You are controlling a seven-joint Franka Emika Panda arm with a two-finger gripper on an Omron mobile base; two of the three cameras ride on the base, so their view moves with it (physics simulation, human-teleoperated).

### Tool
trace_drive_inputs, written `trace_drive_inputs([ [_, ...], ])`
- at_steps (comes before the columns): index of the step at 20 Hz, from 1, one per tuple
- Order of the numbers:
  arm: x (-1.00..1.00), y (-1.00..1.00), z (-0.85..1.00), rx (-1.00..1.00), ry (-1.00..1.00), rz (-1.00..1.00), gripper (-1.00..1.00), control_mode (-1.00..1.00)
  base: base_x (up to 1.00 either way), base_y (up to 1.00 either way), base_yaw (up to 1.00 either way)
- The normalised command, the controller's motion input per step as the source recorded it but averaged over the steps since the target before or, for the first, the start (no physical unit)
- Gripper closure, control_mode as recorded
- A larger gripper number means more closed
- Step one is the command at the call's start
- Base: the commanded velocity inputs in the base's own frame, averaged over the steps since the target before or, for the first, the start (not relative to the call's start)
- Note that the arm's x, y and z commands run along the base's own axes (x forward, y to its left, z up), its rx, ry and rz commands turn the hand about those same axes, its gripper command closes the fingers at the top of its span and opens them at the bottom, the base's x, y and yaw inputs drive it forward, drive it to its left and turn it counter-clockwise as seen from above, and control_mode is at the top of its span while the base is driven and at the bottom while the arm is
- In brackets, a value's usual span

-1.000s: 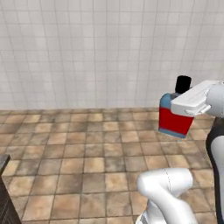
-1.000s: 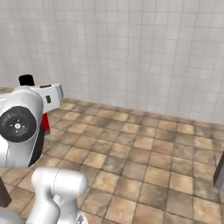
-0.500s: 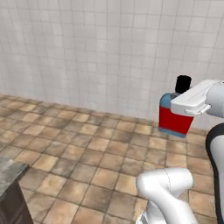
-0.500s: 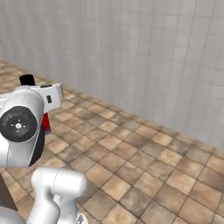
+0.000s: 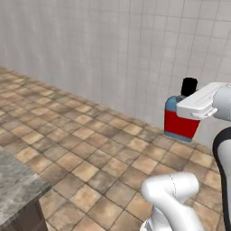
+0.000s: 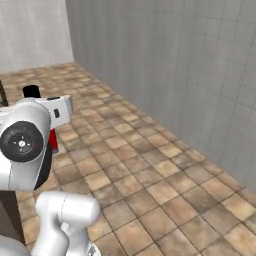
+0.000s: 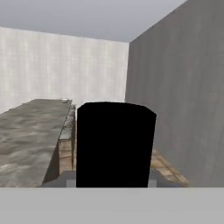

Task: There is a bowl on the dining counter. Grab a lemon wedge from the fridge and place it in the bowl. Then get the liquor bottle and glass cup from the cabinet and place them next to the bowl.

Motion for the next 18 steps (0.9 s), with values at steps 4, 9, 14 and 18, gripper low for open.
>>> trace_drive_inputs([
  [4, 0.00, 0.00, 0.00, 0.00, 0.00, 0.00, 1.00, 1.00, 1.00, 0.00, 0.54],
  [9, 0.00, 0.00, 0.00, 0.00, 0.00, 0.00, 1.00, 1.00, 1.00, 0.00, 0.51],
  [14, 0.00, 0.00, 0.00, 0.00, 0.00, 0.00, 1.00, 1.00, 1.00, -0.09, 0.45],
  [18, 0.00, 0.00, 0.00, 0.00, 0.00, 0.00, 1.00, 1.00, 1.00, -0.19, 0.21],
])
